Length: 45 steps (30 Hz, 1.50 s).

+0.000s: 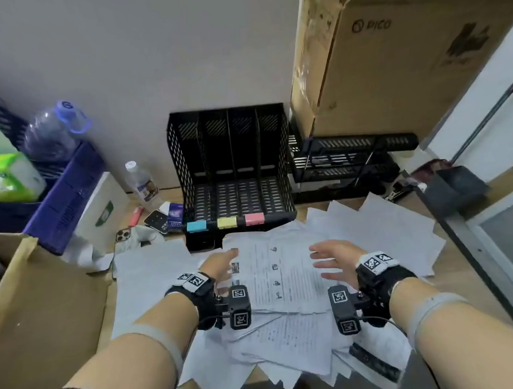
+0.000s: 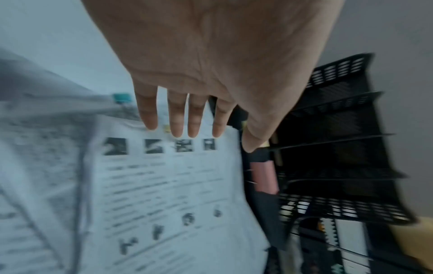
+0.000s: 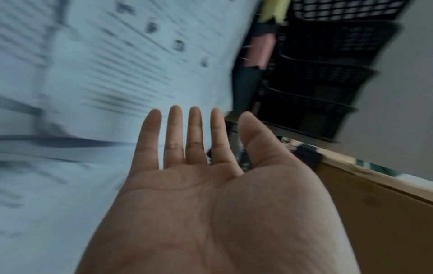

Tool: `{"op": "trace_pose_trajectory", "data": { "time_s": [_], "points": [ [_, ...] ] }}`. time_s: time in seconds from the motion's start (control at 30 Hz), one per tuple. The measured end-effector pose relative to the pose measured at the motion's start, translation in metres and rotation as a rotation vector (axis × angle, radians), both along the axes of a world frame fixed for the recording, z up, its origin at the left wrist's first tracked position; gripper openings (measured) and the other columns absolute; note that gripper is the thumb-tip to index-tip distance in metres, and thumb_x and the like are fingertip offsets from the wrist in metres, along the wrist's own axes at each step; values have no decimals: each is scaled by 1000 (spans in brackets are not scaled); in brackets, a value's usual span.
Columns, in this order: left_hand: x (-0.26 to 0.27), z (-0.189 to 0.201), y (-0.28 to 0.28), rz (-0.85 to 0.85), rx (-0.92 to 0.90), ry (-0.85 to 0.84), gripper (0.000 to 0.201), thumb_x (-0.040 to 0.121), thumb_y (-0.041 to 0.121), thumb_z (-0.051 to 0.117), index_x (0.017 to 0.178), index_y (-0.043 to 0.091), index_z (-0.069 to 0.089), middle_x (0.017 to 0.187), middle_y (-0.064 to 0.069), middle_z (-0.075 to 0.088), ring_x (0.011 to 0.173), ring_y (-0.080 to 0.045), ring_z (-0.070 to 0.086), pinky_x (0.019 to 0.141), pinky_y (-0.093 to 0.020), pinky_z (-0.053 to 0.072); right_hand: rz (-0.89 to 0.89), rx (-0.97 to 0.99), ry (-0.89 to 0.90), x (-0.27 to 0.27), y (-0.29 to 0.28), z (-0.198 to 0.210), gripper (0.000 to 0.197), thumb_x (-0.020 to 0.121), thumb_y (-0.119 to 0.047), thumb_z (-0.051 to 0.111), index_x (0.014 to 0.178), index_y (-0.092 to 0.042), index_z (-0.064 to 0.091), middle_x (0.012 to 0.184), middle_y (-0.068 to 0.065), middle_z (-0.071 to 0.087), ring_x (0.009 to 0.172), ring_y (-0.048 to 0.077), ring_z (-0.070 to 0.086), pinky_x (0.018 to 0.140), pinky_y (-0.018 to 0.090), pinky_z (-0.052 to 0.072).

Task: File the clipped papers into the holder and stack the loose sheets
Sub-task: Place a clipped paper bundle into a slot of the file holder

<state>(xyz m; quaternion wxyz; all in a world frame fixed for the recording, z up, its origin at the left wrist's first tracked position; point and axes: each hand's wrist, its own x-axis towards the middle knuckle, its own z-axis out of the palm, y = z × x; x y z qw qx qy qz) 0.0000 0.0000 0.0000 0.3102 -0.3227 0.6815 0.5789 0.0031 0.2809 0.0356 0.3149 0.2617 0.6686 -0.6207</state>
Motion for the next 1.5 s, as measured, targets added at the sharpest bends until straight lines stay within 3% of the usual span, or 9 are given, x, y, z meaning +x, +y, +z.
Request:
{"op": "trace_pose_trajectory", "data": {
  "time_s": [0.13,0.3,0.53,0.7,0.9,1.1,1.2,1.33,1.5],
  "points": [
    [17,-50,-7,-55,-158,-60,38,94,39,57,119,10,55,99,-10,55,91,-27,53,67,-35,45,32,46,-112,16,6,-40,32,91,-26,63,121,-16,62,129,0,57,120,19,52,94,40,48],
    [27,-72,-6,-49,-277,9,71,78,24,75,141,7,48,128,-24,64,115,-40,64,99,-52,52,151,116,-93,28,0,-68,31,95,-20,56,125,-17,60,135,0,54,126,20,49,105,43,42],
    [31,-66,3,-180,-435,44,55,84,27,75,133,8,59,134,-11,62,119,-29,61,104,-34,47,438,379,63,37,-8,-83,30,95,-22,53,123,-19,64,136,0,57,126,19,50,107,35,40],
    [33,-64,9,-202,-466,77,32,87,28,72,63,18,53,65,2,56,59,-14,52,57,-22,40,424,388,82,43,-9,-87,28,95,-20,52,120,-20,66,134,0,59,124,17,51,106,30,34],
    [41,-53,29,-221,-372,290,30,95,11,58,124,9,62,120,-8,68,110,-27,63,93,-30,48,335,426,136,45,-16,-82,29,93,-14,54,122,-16,59,130,5,59,109,16,54,93,26,39],
    [45,-30,10,-226,-257,402,21,96,2,53,105,14,68,97,-9,71,88,-26,69,76,-37,62,438,748,491,9,-27,-44,75,81,-23,66,146,-24,29,158,5,15,144,25,24,114,36,28],
    [42,-17,-9,-236,-187,356,19,95,5,58,108,5,71,98,-17,74,78,-25,71,71,-38,63,622,799,451,-11,-33,-28,66,80,-34,65,141,-28,39,146,4,42,131,28,44,110,42,37],
    [40,-6,-23,-93,-148,362,15,89,13,72,102,6,72,89,-15,71,67,-20,68,57,-27,58,538,678,334,-10,-32,-25,15,83,-19,54,86,-16,68,95,12,68,85,30,64,64,28,47],
    [44,3,-26,127,16,336,17,86,4,73,103,3,70,96,-22,76,84,-35,75,80,-45,62,346,528,269,23,-29,-32,22,93,-21,54,104,-11,69,106,14,69,94,30,61,71,28,43]
  ]
}}
